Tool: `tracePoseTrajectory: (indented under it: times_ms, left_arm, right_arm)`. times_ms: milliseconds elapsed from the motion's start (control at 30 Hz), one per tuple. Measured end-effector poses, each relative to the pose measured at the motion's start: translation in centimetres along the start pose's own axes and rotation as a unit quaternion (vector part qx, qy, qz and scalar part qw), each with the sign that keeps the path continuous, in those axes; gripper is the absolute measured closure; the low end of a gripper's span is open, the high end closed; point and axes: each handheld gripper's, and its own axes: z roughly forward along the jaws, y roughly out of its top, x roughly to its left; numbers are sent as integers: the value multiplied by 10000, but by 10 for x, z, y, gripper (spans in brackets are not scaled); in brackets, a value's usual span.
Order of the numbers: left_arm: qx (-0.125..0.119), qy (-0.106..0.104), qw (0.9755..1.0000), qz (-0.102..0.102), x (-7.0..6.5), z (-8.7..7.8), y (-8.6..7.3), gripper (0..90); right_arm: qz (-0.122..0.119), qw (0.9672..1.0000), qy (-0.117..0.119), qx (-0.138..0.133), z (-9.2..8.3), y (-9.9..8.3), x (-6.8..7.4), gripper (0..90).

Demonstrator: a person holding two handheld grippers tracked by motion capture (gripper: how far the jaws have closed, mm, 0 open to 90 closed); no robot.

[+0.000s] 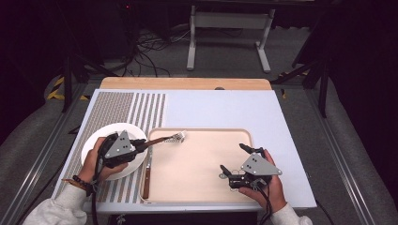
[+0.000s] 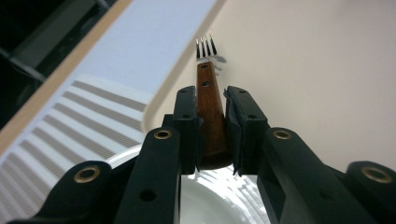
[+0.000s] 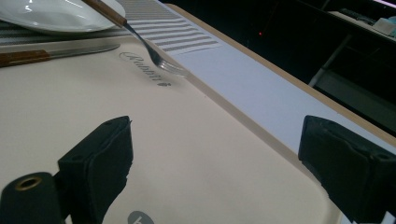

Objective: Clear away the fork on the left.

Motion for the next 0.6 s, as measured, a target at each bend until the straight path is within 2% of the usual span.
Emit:
tracePoseTrajectory:
  times_ms: [67,300,333,400,467,567,600]
  left_arm:
    - [38,-54,10000,69,-6,3,2,758]
    - [129,-134,9998,25,-28,8,3,758]
    - [81,-108,9999,-15,-30,8,3,758]
    - [32,-95,9996,-271,-38,10,1,757]
    - [69,-130,9994,-326,-42,11,1,756]
    - [201,-198,9984,-495,-55,17,0,756]
    - [222,-188,9984,-475,-57,17,0,756]
  right_arm:
    - [-3,10000,19,1,0,0,1,112]
    - [-47,9999,76,45,1,-1,3,112]
    - [-49,10000,76,42,1,-1,3,112]
    - [-54,9999,84,43,1,0,4,112]
    - [-67,9999,86,44,1,0,4,112]
    - [-50,9999,99,80,2,-1,4,112]
    - [-45,9999,100,92,2,-1,4,112]
